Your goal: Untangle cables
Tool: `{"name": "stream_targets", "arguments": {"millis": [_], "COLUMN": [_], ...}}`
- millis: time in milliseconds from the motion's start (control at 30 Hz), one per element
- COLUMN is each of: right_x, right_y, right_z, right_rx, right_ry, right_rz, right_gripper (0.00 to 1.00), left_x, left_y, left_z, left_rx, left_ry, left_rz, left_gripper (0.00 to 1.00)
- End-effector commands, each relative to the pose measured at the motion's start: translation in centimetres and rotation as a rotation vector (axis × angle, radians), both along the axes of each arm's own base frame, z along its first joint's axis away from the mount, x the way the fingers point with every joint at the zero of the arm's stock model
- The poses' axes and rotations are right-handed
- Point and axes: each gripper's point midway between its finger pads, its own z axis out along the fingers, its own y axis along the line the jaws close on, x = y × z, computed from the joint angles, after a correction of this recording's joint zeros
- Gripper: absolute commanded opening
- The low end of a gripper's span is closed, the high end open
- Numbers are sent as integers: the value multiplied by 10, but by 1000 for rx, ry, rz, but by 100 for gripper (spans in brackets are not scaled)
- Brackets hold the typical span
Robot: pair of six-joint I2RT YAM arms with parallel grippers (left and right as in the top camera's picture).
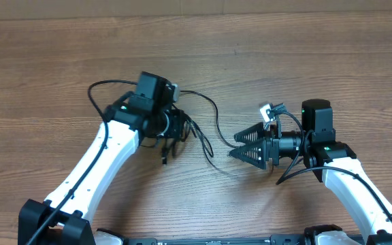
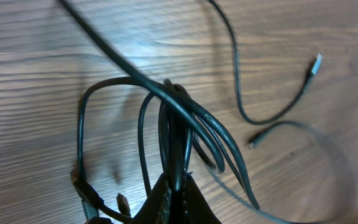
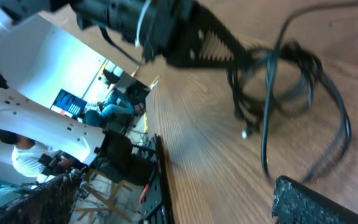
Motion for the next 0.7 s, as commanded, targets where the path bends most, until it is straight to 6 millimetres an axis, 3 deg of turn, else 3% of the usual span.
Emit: {"name": "stream_targets", "arguments": {"millis": [0,100,300,667], "right_x": [5,15,39,39], "right_y": [2,1,-14,-16], "right_z": [11,8,-32,-36], "right_rx": [25,-9,-202,-222], "right_ry": [25,-4,71,86], "right_rz": [1,-46,-243,-259], "right_gripper": [100,100,100,100], "left_x": [-2,-6,-18,-33], "left_y": [-16,-26,-54,-77], "left_z": [7,8,20,33], "left_rx": [-21,-32,-158,-280], "left_ry": [-24,-28,-31,-2], "left_rz": [-57,-90,-220,-296], "left_gripper": [4,4,4,4]}}
